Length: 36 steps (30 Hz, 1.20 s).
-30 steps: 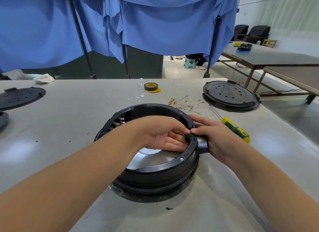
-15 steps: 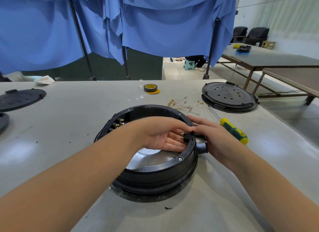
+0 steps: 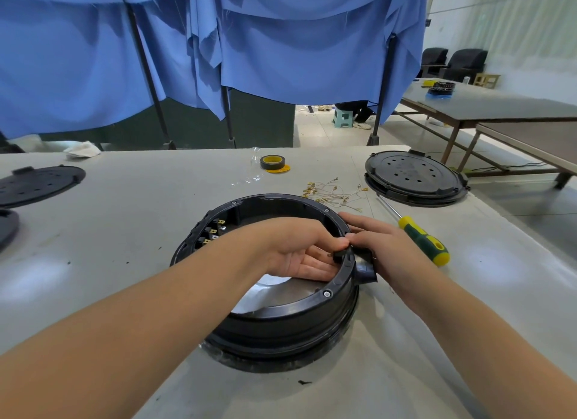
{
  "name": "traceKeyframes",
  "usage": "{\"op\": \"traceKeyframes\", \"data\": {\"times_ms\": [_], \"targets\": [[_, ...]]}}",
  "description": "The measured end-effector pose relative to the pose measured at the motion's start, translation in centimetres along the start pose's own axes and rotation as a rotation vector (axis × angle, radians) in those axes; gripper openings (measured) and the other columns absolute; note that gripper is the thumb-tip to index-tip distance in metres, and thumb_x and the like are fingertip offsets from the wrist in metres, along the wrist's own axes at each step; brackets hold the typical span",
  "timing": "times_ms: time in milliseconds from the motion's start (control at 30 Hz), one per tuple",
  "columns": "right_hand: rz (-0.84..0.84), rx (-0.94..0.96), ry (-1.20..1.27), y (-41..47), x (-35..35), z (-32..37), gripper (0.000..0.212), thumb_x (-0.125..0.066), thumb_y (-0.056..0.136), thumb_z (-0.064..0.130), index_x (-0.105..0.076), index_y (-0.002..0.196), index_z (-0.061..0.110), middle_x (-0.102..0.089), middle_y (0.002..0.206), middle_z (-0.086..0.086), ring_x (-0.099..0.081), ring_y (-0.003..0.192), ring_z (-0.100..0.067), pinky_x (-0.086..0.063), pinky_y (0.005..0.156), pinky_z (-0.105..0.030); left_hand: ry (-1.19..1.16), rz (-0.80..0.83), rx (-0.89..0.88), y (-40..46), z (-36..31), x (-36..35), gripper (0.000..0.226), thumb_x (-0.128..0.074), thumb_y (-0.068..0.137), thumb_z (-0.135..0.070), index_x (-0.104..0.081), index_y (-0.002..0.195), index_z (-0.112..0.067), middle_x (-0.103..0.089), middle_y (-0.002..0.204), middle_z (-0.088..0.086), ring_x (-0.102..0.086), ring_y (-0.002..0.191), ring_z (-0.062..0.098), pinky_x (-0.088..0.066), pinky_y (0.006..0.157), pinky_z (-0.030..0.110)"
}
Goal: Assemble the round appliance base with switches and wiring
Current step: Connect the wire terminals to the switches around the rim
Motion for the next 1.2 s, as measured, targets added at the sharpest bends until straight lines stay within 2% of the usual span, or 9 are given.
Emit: {"op": "traceKeyframes", "data": {"times_ms": [233,367,467,533,667,767,867,1000,1200], "targets": [[-0.086,0.053,-0.11,0.0,1.8,1.3,0.041,-0.044,0.082,-0.012,-0.066,0.108,0.01,-0.07,0.105,-0.009,-0.064,0.097,-0.021,-0.051,0.075,-0.026,0.003,-0.02,-0.044,0.8,-0.9,-2.7,0.02,-0.056,0.096,-0.015,-0.061,0.111,-0.002,-0.068,0.085,0.013,-0.069,0.07,0.019,-0.059,0.07,0.028],[-0.084,0.072,-0.174,0.1,2.5,1.6,0.039,-0.044,0.082,-0.011,-0.065,0.107,0.01,-0.07,0.104,-0.01,-0.066,0.085,-0.015,-0.051,0.064,-0.02,0.257,-0.115,-0.083,0.3,-2.1,-2.9,0.026,-0.06,0.095,-0.024,-0.06,0.111,-0.004,-0.068,0.081,0.011,-0.069,0.066,0.02,-0.06,0.077,0.033],[-0.096,0.137,-0.259,-0.2,2.2,1.6,0.04,-0.041,0.086,-0.005,-0.06,0.112,0.017,-0.068,0.105,-0.008,-0.067,0.075,-0.014,-0.052,0.058,-0.022,0.668,-0.438,-0.327,-1.6,-4.4,-0.9,0.026,-0.062,0.09,-0.035,-0.069,0.091,-0.01,-0.073,0.078,0.006,-0.069,0.067,0.018,-0.059,0.064,0.03],[-0.092,0.176,-0.338,-0.5,1.9,1.7,0.042,-0.04,0.087,0.002,-0.059,0.112,0.03,-0.066,0.105,0.001,-0.067,0.067,-0.006,-0.049,0.048,-0.019,0.882,-0.748,-0.539,-3.9,-5.8,1.1,0.027,-0.058,0.089,-0.037,-0.072,0.082,-0.015,-0.072,0.078,0.003,-0.067,0.076,0.019,-0.054,0.067,0.029],[-0.1,0.216,-0.458,-1.0,1.9,2.1,0.045,-0.038,0.087,0.01,-0.058,0.108,0.044,-0.063,0.098,0.016,-0.067,0.066,-0.012,-0.054,0.043,-0.032,0.803,-1.024,-0.706,-6.7,-5.7,6.6,0.014,-0.057,0.087,-0.025,-0.07,0.087,-0.019,-0.07,0.088,-0.003,-0.064,0.082,0.018,-0.052,0.078,0.033],[-0.114,0.214,-0.526,-1.3,1.8,2.3,0.047,-0.038,0.088,0.011,-0.06,0.11,0.046,-0.063,0.093,0.022,-0.066,0.077,-0.027,-0.055,0.053,-0.04,0.737,-1.0,-0.62,-5.9,-4.3,10.2,0.025,-0.057,0.091,-0.027,-0.064,0.114,-0.021,-0.065,0.11,-0.004,-0.06,0.097,0.014,-0.043,0.082,0.028],[-0.096,0.235,-0.477,-1.0,1.9,2.6,0.047,-0.039,0.088,0.004,-0.063,0.101,0.043,-0.066,0.099,0.016,-0.065,0.07,-0.003,-0.052,0.047,-0.023,0.703,-0.847,-0.527,-3.9,-3.0,11.1,0.037,-0.053,0.095,-0.03,-0.053,0.132,-0.021,-0.058,0.126,-0.002,-0.055,0.107,0.014,-0.039,0.088,0.026],[-0.095,0.208,-0.397,-0.2,2.5,3.0,0.041,-0.046,0.085,-0.002,-0.068,0.097,0.03,-0.07,0.097,0.007,-0.066,0.07,0.004,-0.048,0.051,-0.01,0.746,-0.706,-0.491,-2.4,-2.1,10.7,0.034,-0.048,0.095,-0.011,-0.061,0.124,-0.023,-0.063,0.114,-0.003,-0.054,0.099,0.013,-0.039,0.073,0.019],[-0.094,0.265,-0.554,3.1,2.2,5.8,0.026,-0.057,0.087,0.011,-0.07,0.088,0.033,-0.07,0.092,0.015,-0.063,0.088,-0.001,-0.041,0.068,-0.013,0.689,-0.681,-0.535,-2.3,-2.0,11.1,0.042,-0.047,0.086,-0.002,-0.068,0.11,-0.031,-0.068,0.093,-0.006,-0.06,0.08,0.006,-0.045,0.062,0.021]]}}
Point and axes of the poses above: each hand's wrist, its own y-axis towards the middle knuckle, its own x-axis out of the back of the hand, z = x × y, the point moved 6 cm from there along y, towards the middle knuckle
